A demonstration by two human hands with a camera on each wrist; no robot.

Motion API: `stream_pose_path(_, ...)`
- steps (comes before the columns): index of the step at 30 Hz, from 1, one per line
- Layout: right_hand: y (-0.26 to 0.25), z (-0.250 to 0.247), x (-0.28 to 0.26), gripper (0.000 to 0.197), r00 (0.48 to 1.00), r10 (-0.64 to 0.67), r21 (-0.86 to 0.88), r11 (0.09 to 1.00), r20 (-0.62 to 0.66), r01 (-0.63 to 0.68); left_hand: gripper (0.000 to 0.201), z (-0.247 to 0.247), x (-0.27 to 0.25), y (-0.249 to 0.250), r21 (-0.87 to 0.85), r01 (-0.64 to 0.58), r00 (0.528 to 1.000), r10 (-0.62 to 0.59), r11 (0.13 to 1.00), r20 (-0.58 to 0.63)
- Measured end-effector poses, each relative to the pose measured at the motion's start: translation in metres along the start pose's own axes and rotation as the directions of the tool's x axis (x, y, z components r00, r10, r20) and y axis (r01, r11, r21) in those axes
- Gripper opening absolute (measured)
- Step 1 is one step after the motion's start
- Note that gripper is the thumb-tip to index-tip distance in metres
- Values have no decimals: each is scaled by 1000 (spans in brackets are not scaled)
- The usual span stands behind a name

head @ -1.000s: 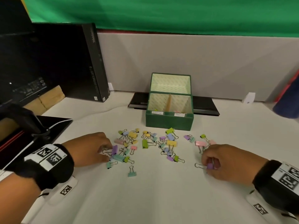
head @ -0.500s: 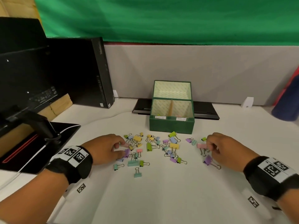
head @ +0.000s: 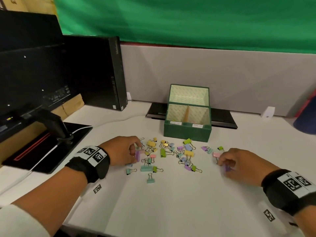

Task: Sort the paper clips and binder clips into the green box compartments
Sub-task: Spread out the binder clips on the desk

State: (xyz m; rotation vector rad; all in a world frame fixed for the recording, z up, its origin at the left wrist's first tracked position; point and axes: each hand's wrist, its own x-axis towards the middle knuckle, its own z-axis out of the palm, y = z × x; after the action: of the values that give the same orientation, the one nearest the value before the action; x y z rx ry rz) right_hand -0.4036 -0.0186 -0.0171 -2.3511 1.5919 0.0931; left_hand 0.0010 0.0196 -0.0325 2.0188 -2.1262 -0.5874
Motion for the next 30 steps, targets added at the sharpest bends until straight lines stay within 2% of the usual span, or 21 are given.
stream_pose_path(5,2,-7,0,17,969,99,67,994,-225,-86,41,2,3,-5,75,-54,998,55,996,-17)
stream_pose_path(9,0,-10,8,18,948,102,57,994,-301,-89,19,-1,5,-9,60,-102,986,109,993,-128)
stream_pose_path(12,-1,-7,21,26,963,123,-3,992,-239,-128,22,-3,8,-9,59,-109,975,119,992,-188)
stream_pose_path(14,0,-5,28,41,978,133,-61,988,-161,-145,27,-2,9,-7,55,-90,985,96,994,-141)
stream_pose_path(15,-1,-4,31,42,984,131,-81,987,-122,-142,27,-2,9,-5,59,-74,991,80,996,-106)
stream_pose_path(17,-2,-3,34,32,992,113,-93,989,-59,-118,30,-2,8,-2,115,-49,998,54,992,-39)
stream_pose_path(19,-2,-3,33,22,994,107,-49,993,-28,-109,43,-1,10,-3,198,-37,999,36,980,9)
stream_pose_path(21,-3,-4,32,24,993,111,18,994,-29,-110,52,-1,12,-4,247,-24,1000,19,969,23)
stream_pose_path(23,-4,-7,28,23,994,85,82,993,-66,-79,51,0,15,-3,275,-28,999,21,961,28)
stream_pose_path(27,-18,-28,32,18,982,-43,271,958,-182,93,33,2,16,-1,267,-63,998,53,962,45)
stream_pose_path(30,-44,-52,60,12,958,-111,302,934,-264,192,28,3,14,1,263,-104,993,88,959,74)
